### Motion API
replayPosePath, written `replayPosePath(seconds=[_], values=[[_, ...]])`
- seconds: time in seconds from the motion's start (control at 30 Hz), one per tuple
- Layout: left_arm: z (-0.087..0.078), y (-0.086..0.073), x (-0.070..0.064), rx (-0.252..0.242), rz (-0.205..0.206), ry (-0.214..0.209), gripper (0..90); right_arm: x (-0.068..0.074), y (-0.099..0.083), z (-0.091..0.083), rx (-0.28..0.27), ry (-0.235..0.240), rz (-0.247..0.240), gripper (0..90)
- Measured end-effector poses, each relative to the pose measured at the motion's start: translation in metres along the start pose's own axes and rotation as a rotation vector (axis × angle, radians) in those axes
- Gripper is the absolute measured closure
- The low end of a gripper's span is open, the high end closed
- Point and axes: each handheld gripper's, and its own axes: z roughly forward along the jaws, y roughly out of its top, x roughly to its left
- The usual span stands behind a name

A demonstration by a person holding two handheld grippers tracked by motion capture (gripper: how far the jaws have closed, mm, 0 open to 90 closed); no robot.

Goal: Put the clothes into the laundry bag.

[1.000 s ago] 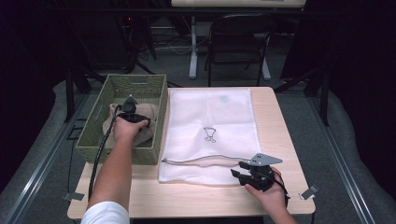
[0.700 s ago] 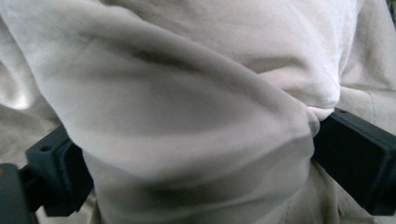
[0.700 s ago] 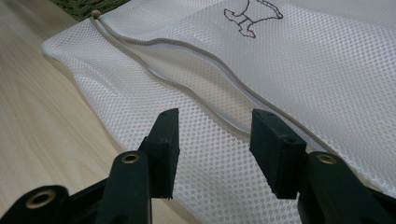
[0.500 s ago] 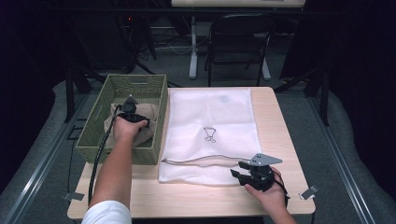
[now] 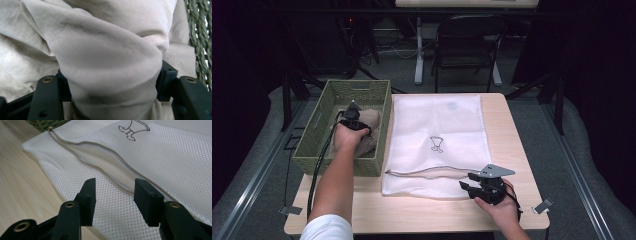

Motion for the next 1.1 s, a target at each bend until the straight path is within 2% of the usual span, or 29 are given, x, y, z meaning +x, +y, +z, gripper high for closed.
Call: replayPosePath(seconds=[0.6, 1.1], values=[[-0.008, 0.001, -0.005, 0.000, 0.030, -0.001, 47.9, 0.000, 0.000, 0.000, -0.002, -0.002, 0.003, 52.6], [-0.024, 0.000, -0.001, -0.043, 0.034, 0.019, 49.1, -0.002, 0.000, -0.001, -0.005, -0.006, 0.006, 52.6]])
